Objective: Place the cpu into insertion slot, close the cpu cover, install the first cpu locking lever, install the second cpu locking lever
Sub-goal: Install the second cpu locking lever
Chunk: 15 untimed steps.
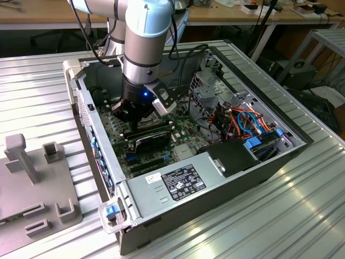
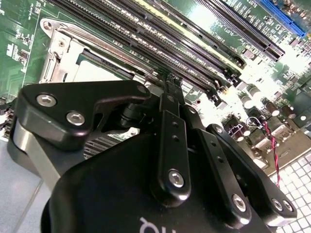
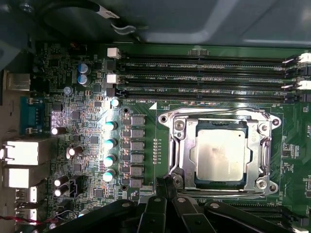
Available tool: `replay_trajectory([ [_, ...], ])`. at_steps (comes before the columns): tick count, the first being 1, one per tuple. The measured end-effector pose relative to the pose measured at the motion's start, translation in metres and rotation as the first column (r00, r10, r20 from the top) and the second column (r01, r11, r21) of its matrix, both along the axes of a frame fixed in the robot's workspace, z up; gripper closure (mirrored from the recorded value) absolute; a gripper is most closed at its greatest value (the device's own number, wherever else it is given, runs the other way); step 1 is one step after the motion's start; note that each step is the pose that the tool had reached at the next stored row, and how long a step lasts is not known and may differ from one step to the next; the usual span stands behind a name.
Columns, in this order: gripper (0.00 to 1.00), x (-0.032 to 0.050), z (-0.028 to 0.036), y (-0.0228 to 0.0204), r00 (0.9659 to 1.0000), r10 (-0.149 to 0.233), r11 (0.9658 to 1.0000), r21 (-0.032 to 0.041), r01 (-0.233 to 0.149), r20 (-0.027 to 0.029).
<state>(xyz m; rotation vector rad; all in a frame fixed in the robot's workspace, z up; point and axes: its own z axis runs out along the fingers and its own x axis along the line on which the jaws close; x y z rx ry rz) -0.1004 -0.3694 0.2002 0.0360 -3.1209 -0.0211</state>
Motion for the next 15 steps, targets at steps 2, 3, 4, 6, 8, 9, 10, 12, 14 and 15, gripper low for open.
replay_trajectory([
  [2,0.89,-0.0001,-0.0005,-0.0002,1.0,0.0,1.0,0.0003,0.0,-0.0003],
  [3,0.89,-0.0001,-0.0006,-0.0002,1.0,0.0,1.0,0.0004,0.0,-0.0003],
  [4,0.89,0.0,-0.0008,-0.0005,1.0,0.0,1.0,0.001,0.0,-0.0001],
  [6,0.89,0.0001,-0.001,-0.0016,1.0,0.0,1.0,0.0006,0.0,-0.0002],
  [8,0.89,0.0001,-0.0013,-0.0025,1.0,0.0,1.0,0.0013,0.0,0.0003],
  [9,0.89,0.0001,-0.0014,-0.0037,1.0,0.0,1.0,0.0015,0.0,0.0005],
  [10,0.89,0.0001,-0.0012,-0.0038,1.0,0.0,1.0,0.0013,0.0,0.0004],
  [12,0.89,0.0002,0.0005,-0.0038,1.0,0.0,1.0,0.0018,0.0,0.0008],
  [14,0.89,0.0003,0.0076,-0.0035,1.0,0.0,1.0,0.0015,0.0,0.0005],
  [15,0.89,0.0002,0.0098,-0.0033,1.0,0.0,1.0,0.0016,0.0,0.0006],
])
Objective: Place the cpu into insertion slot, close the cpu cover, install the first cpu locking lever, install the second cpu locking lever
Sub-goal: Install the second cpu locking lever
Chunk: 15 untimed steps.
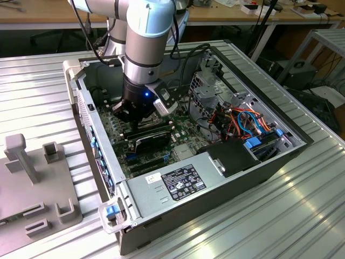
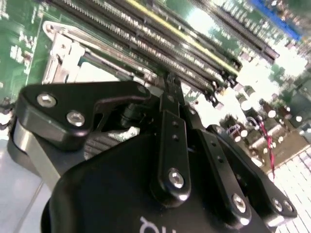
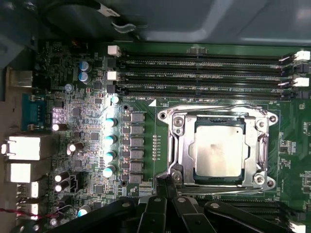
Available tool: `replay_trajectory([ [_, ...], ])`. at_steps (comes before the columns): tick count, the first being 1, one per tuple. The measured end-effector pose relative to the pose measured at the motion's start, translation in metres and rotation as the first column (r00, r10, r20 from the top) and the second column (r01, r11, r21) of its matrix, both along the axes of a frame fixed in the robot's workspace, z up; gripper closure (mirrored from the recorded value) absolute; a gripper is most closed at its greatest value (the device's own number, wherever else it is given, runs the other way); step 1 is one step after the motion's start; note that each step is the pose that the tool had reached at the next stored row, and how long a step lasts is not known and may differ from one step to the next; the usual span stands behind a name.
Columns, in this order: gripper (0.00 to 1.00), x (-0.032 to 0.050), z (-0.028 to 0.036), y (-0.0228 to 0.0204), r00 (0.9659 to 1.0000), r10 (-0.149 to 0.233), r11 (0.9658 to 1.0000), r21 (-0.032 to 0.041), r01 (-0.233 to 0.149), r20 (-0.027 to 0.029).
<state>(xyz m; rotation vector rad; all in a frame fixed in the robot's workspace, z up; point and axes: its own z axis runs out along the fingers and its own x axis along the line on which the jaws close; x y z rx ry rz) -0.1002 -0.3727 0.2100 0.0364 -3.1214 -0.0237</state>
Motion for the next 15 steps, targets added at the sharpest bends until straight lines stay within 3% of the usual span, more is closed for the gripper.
replay_trajectory([
  [5,0.89,-0.0001,0.0102,0.001,1.0,0.0,1.0,-0.0005,0.0,-0.0001],
  [15,0.89,-0.0001,0.011,0.001,1.0,0.0,1.0,-0.0005,0.0,-0.0001],
])
